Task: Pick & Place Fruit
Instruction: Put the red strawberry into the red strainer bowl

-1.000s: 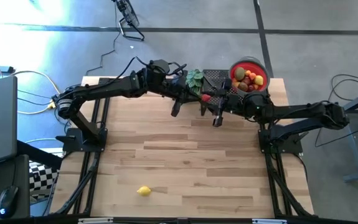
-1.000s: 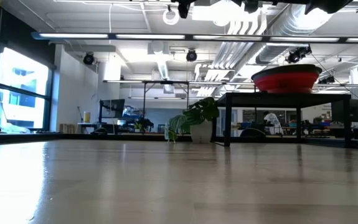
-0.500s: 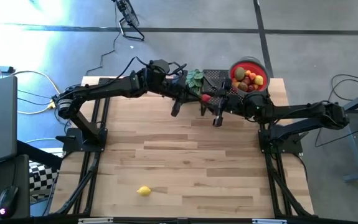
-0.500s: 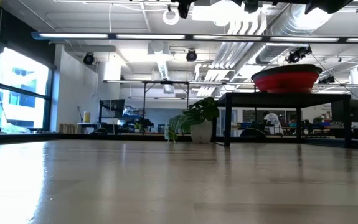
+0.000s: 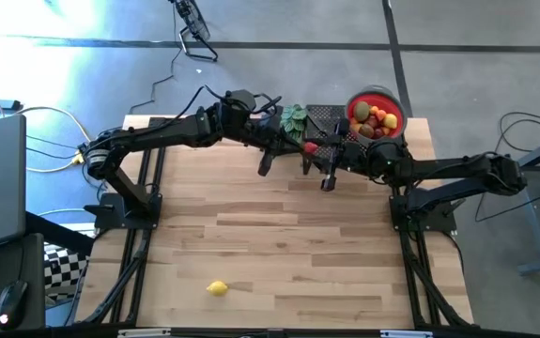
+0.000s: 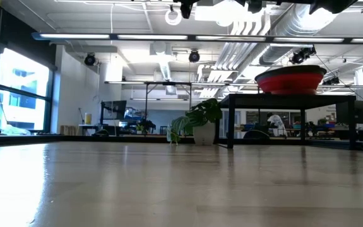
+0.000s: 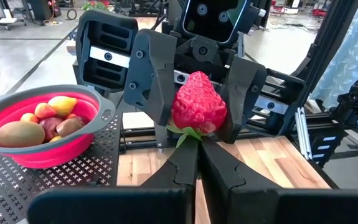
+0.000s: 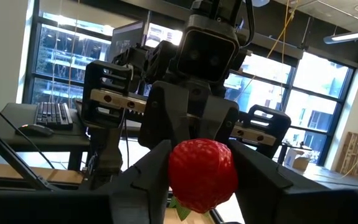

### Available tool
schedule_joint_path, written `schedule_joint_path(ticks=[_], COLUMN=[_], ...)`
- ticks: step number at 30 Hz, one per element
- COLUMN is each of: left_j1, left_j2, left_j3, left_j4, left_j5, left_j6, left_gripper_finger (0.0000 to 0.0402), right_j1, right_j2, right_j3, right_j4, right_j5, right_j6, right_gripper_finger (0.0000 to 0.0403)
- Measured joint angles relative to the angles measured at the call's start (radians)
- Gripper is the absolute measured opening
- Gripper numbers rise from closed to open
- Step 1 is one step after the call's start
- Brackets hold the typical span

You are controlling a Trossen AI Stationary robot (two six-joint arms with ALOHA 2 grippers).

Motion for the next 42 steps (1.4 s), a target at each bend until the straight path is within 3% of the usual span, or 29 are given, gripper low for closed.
schedule_joint_path(ticks=[19, 23, 33, 42], left_j1=[-0.001, 0.000, 0.000, 0.001], left_j2=[-0.001, -0.001, -0.001, -0.032], left_j3=[0.000, 0.000, 0.000, 0.008], left_j4=[0.000, 0.001, 0.010, 0.008], left_j5=[-0.018, -0.030, -0.047, -0.046], left_j6=[0.000, -0.001, 0.000, 0.008], left_gripper_finger=[0.0012, 0.0045, 0.0182, 0.0205], right_j1=[0.000, 0.000, 0.000, -0.001], right_j2=[0.000, 0.000, 0.000, 0.000], right_j3=[0.000, 0.000, 0.000, 0.000], right_j4=[0.000, -0.002, -0.008, -0.008], right_j5=[0.000, -0.001, -0.003, 0.001], right_j6=[0.000, 0.000, 0.000, 0.000], right_gripper_finger=[0.0130, 0.0139, 0.0133, 0.0134])
